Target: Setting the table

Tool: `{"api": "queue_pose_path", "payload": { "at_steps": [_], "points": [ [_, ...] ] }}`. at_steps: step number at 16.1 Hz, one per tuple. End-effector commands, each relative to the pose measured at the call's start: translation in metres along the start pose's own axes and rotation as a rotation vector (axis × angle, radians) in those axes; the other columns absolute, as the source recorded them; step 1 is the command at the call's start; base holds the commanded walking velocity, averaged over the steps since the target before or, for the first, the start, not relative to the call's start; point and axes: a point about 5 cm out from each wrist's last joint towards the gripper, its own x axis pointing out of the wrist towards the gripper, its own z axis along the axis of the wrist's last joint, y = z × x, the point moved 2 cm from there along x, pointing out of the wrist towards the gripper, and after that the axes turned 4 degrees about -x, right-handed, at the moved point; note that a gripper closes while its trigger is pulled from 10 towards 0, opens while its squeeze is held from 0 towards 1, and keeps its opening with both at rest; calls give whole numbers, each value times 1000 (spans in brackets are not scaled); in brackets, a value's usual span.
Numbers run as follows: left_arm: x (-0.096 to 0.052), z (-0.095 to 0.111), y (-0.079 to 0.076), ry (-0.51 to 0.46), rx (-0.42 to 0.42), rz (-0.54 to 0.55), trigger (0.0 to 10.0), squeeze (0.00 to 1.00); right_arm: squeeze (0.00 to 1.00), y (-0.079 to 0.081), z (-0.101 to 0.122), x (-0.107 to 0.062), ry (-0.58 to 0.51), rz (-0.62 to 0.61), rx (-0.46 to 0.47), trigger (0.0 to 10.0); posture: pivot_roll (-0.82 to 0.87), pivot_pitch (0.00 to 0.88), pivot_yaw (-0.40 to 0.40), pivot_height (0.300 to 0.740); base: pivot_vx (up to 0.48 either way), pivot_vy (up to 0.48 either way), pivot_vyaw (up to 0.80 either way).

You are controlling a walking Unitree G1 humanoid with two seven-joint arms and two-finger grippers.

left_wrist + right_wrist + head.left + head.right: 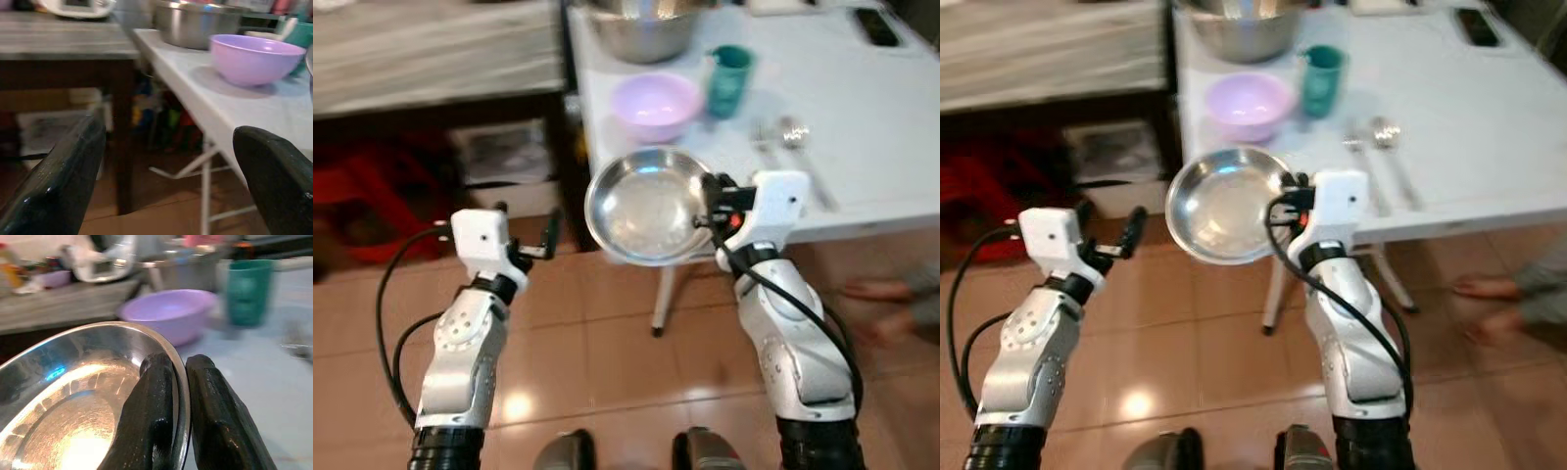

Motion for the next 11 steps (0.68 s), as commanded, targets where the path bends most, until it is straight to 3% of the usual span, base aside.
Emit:
{"api": "queue_pose_path", "payload": {
  "at_steps": [1,11],
  "points": [
    [0,-4,-5,7,3,-8,10000,0,0,-9,6,-3,-29,-30,-16,10000,-155,206,42,740,0,409,0],
    [3,-8,-8,6,3,16,10000,0,0,-8,5,-2,-36,-21,-27,10000,-157,199,46,740,0,418,0]
  ]
}}
